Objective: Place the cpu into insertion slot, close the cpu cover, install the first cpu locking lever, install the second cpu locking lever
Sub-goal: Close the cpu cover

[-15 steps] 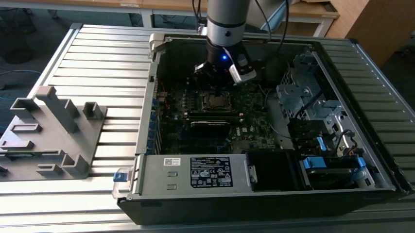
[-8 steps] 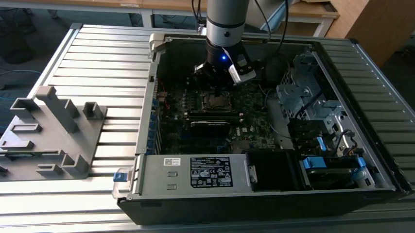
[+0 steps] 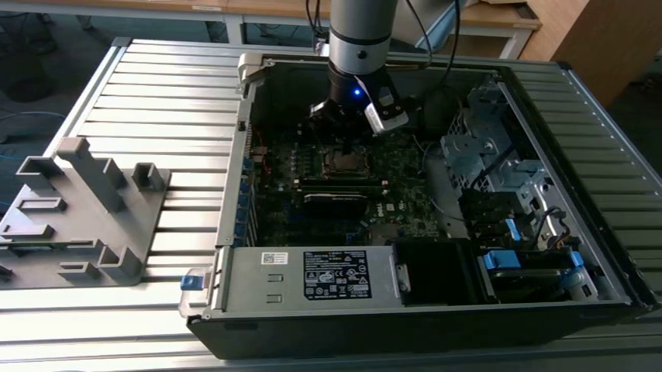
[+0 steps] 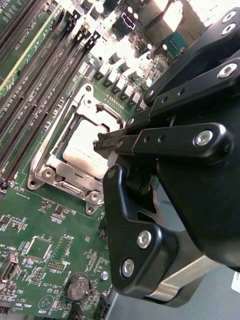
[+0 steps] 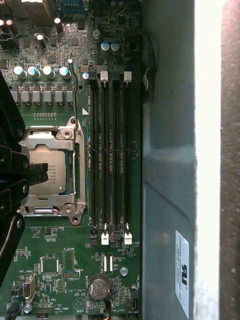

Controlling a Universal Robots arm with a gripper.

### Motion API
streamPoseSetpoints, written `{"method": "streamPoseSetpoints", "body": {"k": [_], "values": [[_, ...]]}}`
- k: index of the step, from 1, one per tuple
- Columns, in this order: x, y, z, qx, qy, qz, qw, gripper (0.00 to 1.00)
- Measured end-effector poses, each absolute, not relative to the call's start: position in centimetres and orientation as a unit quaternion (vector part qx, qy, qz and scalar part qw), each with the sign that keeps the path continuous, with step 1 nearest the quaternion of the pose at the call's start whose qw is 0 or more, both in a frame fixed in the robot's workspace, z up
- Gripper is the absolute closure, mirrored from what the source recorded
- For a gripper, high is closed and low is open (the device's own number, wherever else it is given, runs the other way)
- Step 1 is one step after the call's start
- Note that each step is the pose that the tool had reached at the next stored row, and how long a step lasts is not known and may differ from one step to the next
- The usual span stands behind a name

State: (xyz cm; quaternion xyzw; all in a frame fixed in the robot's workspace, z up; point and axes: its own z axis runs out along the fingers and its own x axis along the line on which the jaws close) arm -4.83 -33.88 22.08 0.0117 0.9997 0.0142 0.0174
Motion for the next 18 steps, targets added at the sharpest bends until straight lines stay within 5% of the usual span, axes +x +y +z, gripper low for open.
{"method": "streamPoseSetpoints", "body": {"k": [18], "values": [[-7.3,-33.9,20.5,0.011,1.0,0.0,0.018,0.89]]}}
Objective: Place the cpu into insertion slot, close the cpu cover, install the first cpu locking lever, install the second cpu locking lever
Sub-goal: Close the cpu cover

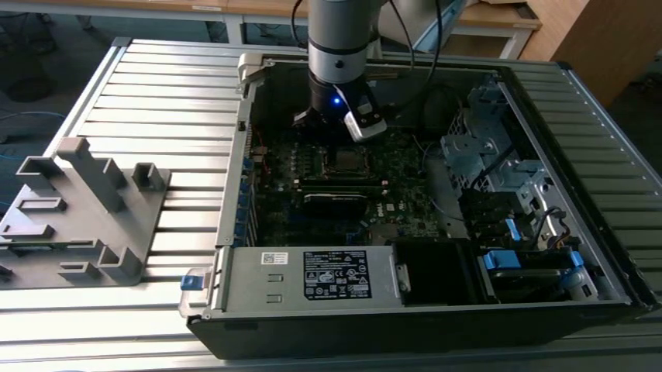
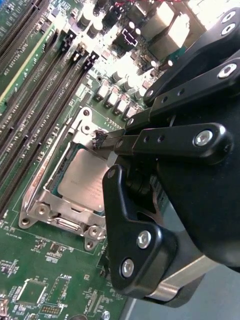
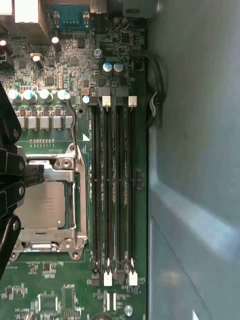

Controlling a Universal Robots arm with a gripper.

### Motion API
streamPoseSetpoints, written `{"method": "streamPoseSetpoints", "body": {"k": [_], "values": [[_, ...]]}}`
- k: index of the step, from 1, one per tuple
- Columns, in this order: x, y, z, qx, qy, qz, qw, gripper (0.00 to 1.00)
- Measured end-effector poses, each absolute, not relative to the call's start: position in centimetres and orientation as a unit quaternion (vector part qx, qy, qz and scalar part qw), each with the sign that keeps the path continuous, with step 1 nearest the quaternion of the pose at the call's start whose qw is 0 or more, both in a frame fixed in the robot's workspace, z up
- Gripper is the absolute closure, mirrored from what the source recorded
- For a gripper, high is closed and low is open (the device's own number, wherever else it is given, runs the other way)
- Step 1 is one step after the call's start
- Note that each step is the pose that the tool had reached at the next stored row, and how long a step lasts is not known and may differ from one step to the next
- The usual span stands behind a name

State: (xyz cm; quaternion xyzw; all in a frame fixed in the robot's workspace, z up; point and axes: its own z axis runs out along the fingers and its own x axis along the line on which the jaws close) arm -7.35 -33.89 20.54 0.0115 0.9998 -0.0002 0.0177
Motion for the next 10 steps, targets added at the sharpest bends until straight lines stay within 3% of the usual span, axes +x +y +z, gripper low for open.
{"method": "streamPoseSetpoints", "body": {"k": [10], "values": [[-7.47,-33.89,19.97,0.011,1.0,0.0,0.018,0.89]]}}
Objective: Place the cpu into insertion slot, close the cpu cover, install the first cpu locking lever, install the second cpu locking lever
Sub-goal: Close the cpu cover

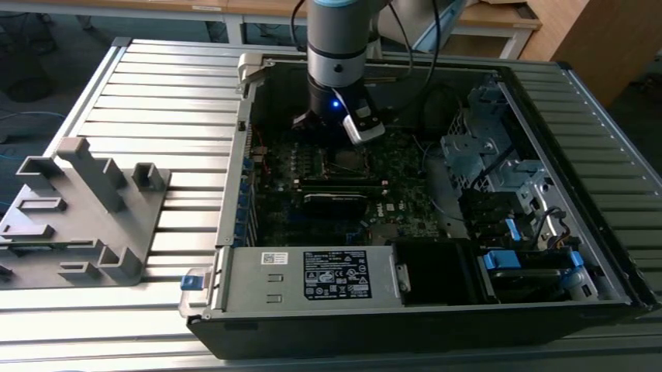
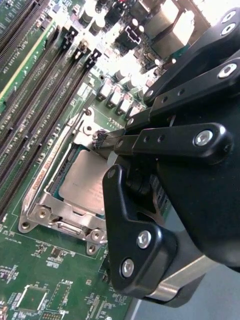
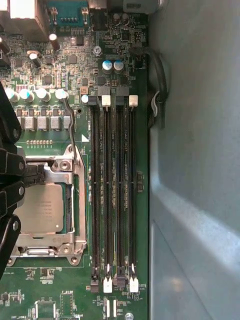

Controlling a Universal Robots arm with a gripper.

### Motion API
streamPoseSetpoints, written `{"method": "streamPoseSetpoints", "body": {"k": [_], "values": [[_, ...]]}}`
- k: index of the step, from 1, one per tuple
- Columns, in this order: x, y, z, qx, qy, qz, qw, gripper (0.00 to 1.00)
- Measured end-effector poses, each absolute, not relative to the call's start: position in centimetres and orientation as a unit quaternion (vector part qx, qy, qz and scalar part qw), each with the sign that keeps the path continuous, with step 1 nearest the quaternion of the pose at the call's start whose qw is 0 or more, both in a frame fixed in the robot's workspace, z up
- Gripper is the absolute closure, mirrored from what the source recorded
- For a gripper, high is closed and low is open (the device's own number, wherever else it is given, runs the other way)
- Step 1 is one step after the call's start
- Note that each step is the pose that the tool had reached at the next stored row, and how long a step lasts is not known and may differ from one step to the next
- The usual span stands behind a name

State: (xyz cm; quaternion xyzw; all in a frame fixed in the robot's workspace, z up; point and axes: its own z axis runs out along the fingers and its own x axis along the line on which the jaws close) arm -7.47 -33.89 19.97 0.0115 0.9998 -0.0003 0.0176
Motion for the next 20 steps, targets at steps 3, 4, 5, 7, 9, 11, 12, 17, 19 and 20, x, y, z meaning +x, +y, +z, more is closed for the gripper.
{"method": "streamPoseSetpoints", "body": {"k": [3,4,5,7,9,11,12,17,19,20], "values": [[-7.51,-33.88,19.87,0.011,1.0,0.0,0.018,0.89],[-7.52,-33.89,19.84,0.011,1.0,0.0,0.018,0.89],[-7.52,-33.89,19.84,0.011,1.0,0.0,0.018,0.89],[-7.52,-33.89,19.83,0.011,1.0,0.0,0.018,0.89],[-7.52,-33.89,19.82,0.011,1.0,0.0,0.018,0.89],[-7.52,-33.88,19.82,0.011,1.0,0.0,0.018,0.89],[-7.52,-33.88,19.81,0.011,1.0,0.0,0.018,0.89],[-7.53,-33.89,19.78,0.011,1.0,-0.001,0.018,0.89],[-7.53,-33.87,19.86,0.012,1.0,0.0,0.018,0.89],[-7.52,-33.86,20.0,0.011,1.0,0.0,0.018,0.89]]}}
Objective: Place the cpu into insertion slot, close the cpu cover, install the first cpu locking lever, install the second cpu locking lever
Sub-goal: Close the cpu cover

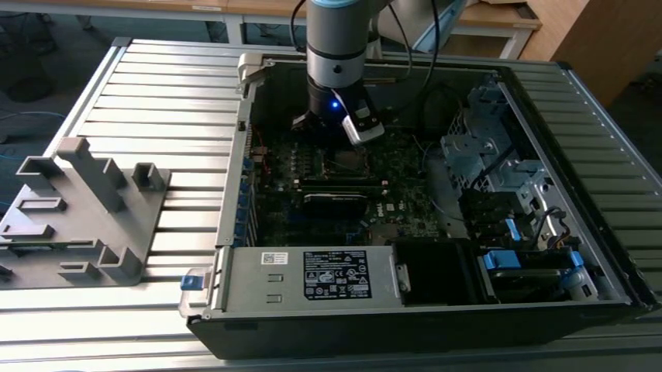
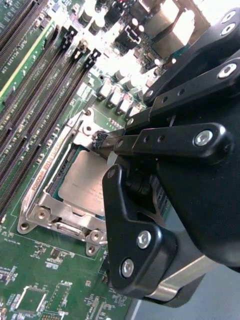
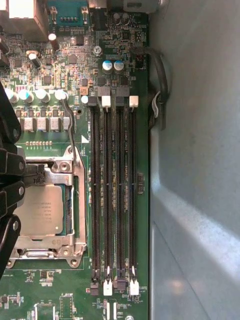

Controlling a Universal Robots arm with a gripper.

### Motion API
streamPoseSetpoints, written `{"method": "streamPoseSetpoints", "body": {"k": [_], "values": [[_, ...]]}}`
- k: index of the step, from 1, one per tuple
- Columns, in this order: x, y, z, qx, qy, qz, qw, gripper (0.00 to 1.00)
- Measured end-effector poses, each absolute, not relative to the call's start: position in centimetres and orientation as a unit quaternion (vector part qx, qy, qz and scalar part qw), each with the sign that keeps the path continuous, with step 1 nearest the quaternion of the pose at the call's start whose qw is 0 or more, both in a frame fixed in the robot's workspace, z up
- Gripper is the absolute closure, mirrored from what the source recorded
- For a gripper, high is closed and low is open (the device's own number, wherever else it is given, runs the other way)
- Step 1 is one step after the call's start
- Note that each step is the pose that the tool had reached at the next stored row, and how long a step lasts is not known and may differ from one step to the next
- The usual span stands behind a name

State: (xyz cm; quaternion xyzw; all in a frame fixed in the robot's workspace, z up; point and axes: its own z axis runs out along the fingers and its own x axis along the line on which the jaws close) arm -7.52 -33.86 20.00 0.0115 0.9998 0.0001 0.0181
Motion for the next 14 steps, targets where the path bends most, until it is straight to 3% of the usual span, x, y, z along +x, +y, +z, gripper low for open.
{"method": "streamPoseSetpoints", "body": {"k": [14], "values": [[-6.8,-33.9,21.7,0.011,1.0,0.0,0.018,0.89]]}}
